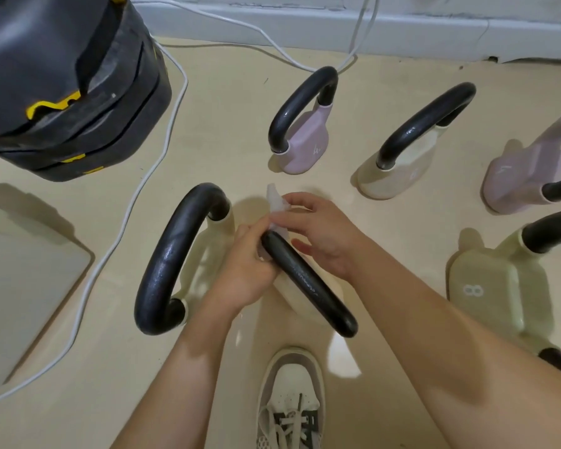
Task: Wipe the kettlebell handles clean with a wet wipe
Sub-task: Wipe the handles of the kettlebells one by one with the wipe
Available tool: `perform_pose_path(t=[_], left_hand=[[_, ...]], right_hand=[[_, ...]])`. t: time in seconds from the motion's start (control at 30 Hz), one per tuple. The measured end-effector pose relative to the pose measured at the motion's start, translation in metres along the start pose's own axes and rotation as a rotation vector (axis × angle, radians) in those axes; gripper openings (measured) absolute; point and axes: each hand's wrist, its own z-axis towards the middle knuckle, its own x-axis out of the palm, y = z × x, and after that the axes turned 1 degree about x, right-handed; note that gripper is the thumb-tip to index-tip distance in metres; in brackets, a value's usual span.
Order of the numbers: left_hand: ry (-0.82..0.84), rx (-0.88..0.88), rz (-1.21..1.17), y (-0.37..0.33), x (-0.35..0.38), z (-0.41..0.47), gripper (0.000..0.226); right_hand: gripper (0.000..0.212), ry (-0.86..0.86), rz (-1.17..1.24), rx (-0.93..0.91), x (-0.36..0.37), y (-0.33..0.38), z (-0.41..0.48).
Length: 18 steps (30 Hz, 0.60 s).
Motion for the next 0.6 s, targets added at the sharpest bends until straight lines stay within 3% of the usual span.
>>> perform_pose_path(t=[0.1,0.2,0.3,0.6], left_hand=[[-0.016,0.042,-0.088,-0.013,-0.004,0.000,0.049],[-0.092,0.027,-0.183,-0.011,-0.005,-0.007,0.063],[-0.139,-0.002,-0.249,-0.001,-0.006,-0.016,0.065],[-0.368,-0.114,-0.258,0.006,0.021,-0.021,0.042]], right_hand=[[0.019,-0.054,0.155,-0.080,-0.006,-0.002,0.000],[0.018,-0.165,0.284,-0.182,-0.019,-0.006,-0.001],[0.016,-0.112,0.318,-0.207,-0.034,-0.015,-0.013],[0.014,0.014,-0.473,-0.210,-0.038,-0.040,-0.040]])
